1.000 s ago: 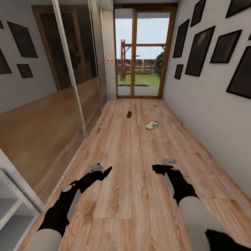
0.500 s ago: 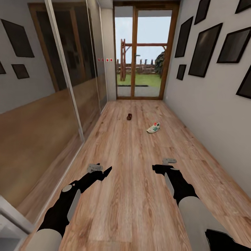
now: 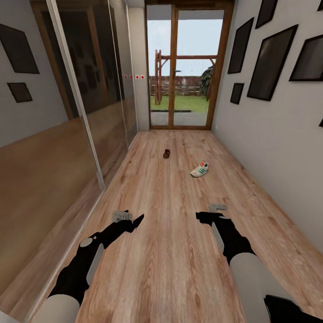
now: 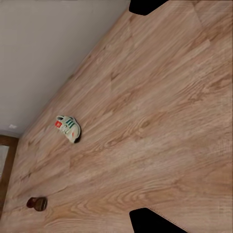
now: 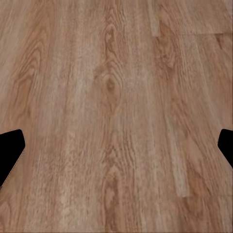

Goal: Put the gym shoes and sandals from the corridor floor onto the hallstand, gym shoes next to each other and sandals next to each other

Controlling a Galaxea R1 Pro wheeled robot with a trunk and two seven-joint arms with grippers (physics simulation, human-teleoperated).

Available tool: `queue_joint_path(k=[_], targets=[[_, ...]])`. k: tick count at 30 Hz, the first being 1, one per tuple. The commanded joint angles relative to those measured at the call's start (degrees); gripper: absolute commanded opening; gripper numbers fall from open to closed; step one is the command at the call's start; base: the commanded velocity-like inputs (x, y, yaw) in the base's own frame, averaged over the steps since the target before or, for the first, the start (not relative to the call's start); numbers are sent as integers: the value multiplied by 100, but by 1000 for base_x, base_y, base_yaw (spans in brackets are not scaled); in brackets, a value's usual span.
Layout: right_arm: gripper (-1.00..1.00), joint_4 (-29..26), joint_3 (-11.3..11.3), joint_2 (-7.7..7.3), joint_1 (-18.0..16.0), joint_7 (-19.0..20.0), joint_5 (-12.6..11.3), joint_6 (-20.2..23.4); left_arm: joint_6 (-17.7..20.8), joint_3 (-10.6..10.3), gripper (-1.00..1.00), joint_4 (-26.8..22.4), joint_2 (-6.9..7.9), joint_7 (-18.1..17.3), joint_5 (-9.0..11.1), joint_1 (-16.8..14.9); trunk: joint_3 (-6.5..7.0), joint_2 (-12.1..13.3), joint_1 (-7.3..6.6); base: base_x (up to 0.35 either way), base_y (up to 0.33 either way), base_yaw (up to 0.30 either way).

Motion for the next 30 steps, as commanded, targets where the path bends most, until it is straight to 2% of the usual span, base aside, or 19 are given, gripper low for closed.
queue_joint_path(k=[1,30], targets=[[100,-10,-27,7,-4,12,54,29,44,22,100,-1,-5,-40,35,-3,-6,-2,2,347,0,0],[100,-1,-29,-1,-4,12,59,23,48,23,100,-1,-4,-38,35,-3,-6,-2,2,347,0,0]])
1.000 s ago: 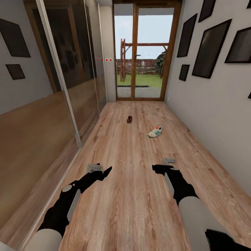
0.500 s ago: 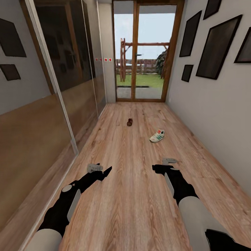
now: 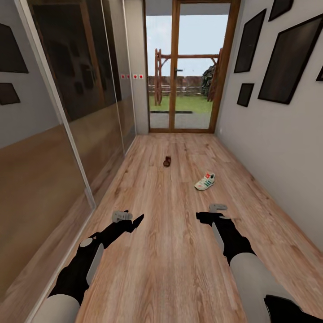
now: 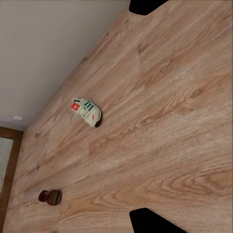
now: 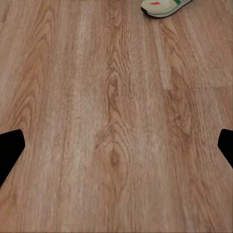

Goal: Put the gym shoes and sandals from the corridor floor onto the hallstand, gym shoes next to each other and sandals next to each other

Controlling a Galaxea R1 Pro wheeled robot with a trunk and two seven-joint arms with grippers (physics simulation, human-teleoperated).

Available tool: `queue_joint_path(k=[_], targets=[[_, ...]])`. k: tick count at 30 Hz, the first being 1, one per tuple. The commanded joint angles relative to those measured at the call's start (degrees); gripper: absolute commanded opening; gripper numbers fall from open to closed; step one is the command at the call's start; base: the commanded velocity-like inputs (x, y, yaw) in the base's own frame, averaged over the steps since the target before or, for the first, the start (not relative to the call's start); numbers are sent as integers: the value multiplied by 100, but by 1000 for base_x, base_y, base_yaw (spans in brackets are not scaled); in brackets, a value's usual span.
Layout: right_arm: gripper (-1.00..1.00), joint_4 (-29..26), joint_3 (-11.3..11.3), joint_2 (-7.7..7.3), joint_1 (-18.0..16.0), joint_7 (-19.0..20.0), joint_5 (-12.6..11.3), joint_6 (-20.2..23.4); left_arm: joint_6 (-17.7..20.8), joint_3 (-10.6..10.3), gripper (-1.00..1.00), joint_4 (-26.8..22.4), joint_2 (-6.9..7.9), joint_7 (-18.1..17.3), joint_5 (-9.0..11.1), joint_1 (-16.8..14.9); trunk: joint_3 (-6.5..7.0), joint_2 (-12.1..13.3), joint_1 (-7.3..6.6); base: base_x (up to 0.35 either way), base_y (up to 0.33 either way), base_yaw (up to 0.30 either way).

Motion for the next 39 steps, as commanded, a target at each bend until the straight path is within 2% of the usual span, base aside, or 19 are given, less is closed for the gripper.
queue_joint_path(k=[1,12,18,26,39], targets=[[100,-10,-25,7,-2,12,53,30,44,21,100,-1,-6,-41,35,-3,-6,-2,2,347,0,0],[100,-9,-25,7,-1,12,58,29,44,21,100,-1,-6,-41,35,-4,-6,-2,2,347,0,0],[100,-9,-25,7,-3,12,54,29,22,-1,100,-19,-201,-36,35,-12,-6,-2,2,0,0,0],[100,-9,-25,7,-2,12,53,29,21,-3,100,-19,-206,-41,43,-12,-6,-2,2,30,0,0],[100,-9,-25,5,-1,12,56,29,24,-4,100,-19,-208,-41,44,-12,-6,-2,2,301,0,0]])
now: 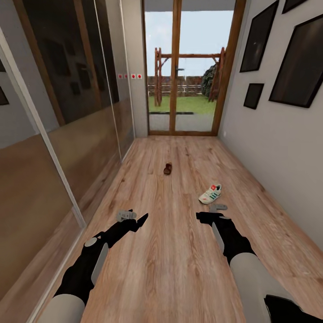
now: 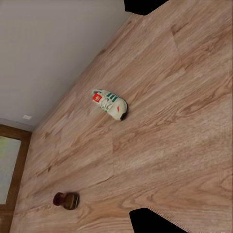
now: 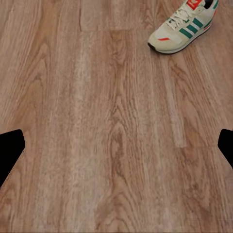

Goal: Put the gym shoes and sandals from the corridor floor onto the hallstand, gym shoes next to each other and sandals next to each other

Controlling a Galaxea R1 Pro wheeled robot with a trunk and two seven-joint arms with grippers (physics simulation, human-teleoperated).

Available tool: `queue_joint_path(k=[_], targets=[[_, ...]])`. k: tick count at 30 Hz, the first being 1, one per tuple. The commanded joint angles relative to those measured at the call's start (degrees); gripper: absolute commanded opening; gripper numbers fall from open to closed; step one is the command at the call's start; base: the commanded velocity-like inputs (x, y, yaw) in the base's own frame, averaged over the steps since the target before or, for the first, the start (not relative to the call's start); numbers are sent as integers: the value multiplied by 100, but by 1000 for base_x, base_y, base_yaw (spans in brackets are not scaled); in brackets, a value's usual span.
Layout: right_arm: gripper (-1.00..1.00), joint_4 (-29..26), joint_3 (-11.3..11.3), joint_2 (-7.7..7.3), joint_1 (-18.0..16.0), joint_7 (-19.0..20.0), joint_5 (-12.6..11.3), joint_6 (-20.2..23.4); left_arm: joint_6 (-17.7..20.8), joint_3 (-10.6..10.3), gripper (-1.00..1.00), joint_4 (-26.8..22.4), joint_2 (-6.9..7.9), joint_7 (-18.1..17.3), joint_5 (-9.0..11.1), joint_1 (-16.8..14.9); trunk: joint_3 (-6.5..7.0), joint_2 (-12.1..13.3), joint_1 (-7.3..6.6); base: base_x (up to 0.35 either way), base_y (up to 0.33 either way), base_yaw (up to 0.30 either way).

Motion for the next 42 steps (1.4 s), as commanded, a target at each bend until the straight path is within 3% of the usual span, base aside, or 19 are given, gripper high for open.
queue_joint_path(k=[1,42], targets=[[100,-10,-25,8,-4,12,55,30,43,20,100,-1,-6,-41,36,-3,-6,-2,2,340,0,0],[100,-8,-25,9,-6,12,56,30,45,19,100,-1,-6,-41,36,-3,-6,-2,2,343,71,0]])
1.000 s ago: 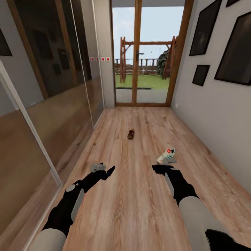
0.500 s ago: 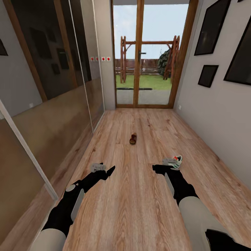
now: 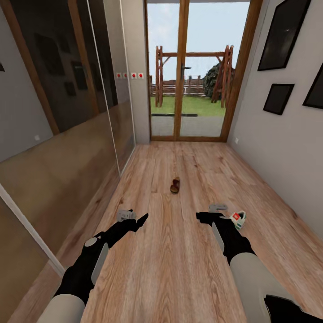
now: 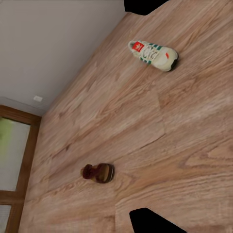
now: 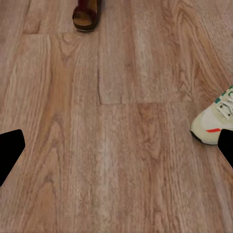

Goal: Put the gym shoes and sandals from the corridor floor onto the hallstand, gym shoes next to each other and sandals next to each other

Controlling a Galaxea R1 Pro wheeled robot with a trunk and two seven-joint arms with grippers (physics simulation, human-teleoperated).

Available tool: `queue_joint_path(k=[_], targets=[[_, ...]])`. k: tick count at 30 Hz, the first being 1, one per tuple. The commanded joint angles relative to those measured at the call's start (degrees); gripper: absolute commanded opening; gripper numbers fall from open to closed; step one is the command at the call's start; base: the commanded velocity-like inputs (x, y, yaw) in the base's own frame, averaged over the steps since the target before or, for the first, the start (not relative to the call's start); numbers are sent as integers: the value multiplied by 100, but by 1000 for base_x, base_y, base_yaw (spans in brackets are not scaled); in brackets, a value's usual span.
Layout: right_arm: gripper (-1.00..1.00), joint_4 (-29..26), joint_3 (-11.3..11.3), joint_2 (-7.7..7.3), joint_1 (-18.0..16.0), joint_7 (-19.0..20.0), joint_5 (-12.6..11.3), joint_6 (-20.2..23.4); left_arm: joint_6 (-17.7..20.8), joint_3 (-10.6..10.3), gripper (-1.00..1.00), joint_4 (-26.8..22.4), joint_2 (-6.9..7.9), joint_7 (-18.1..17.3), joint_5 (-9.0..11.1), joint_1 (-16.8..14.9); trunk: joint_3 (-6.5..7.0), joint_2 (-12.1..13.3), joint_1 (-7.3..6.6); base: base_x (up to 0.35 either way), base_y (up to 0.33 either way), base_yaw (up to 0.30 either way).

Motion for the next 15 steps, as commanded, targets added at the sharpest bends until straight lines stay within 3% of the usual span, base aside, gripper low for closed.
queue_joint_path(k=[1,15], targets=[[100,-10,-26,8,-2,12,54,31,43,20,100,0,-6,-41,36,-3,-6,-2,2,343,98,0],[100,-11,-26,7,0,12,54,31,41,20,100,0,-6,-41,36,-3,-6,-2,2,343,46,0]])
